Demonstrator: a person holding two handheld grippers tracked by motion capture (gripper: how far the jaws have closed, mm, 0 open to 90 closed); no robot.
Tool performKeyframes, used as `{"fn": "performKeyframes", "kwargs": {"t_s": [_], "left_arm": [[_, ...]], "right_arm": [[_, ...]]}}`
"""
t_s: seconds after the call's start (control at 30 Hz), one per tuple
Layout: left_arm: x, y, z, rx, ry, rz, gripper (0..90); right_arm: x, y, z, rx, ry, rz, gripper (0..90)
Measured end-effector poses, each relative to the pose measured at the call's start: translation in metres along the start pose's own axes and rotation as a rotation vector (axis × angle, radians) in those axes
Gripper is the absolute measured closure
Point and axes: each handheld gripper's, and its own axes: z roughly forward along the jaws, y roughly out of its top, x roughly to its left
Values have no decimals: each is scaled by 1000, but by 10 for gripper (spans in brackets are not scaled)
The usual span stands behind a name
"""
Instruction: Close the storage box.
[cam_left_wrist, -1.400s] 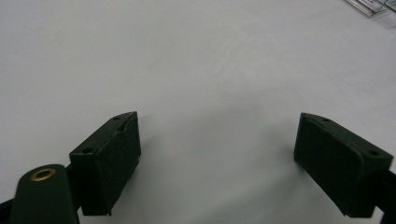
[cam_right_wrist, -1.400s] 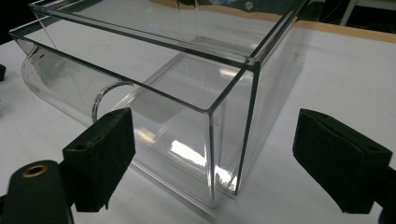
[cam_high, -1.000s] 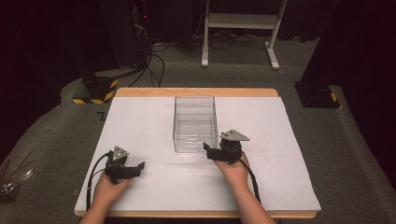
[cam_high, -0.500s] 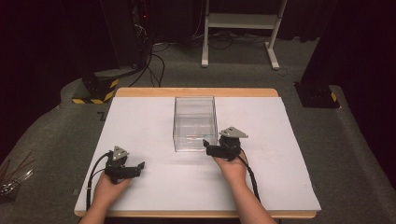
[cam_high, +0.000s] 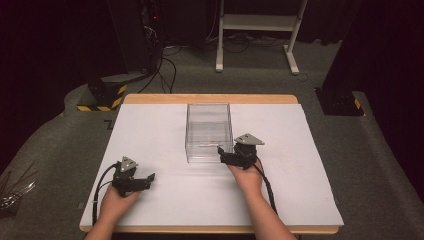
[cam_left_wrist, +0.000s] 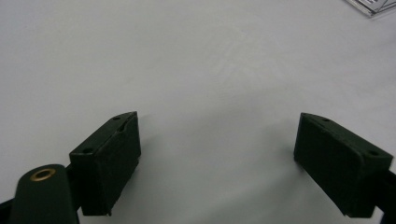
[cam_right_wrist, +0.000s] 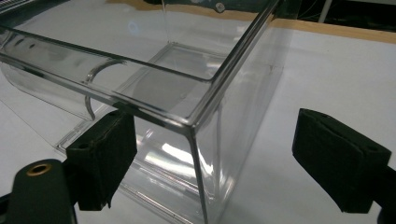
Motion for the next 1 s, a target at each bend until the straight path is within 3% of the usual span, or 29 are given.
{"fn": "performKeyframes", "kwargs": {"t_s": [0.43,1.0], "left_arm": [[0,0,0,0,1,0,147],[-1,0,0,-3,4,-1,147]], "right_arm": [[2,2,3,11,-2,2,142],[6,-2,-15,5,26,-2,150]]}}
